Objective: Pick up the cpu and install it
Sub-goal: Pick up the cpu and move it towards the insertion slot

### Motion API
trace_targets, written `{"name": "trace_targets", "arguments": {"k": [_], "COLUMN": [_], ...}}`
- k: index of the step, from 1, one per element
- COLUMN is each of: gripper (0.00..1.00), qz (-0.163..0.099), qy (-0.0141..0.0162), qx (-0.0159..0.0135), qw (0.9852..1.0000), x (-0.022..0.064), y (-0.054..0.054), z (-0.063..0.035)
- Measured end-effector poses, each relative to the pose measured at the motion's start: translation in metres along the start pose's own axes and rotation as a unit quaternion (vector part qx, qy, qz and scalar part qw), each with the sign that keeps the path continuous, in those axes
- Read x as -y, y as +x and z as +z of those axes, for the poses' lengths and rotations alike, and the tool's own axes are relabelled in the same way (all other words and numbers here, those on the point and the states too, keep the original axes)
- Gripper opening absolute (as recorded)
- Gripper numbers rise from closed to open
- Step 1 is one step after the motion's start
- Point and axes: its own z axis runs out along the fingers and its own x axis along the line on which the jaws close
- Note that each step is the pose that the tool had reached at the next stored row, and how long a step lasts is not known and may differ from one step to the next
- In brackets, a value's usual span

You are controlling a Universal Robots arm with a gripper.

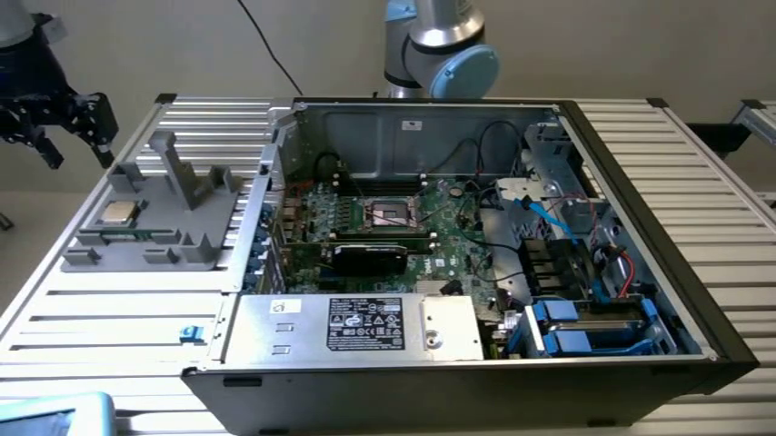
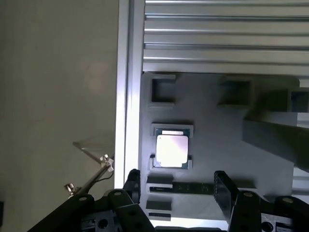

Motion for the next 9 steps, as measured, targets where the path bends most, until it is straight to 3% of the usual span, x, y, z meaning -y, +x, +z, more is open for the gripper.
{"name": "trace_targets", "arguments": {"k": [9], "gripper": [0.72], "qz": [0.000], "qy": [-0.0004], "qx": [0.0000], "qw": [1.0000], "x": [0.0005], "y": [0.000], "z": [0.0163]}}
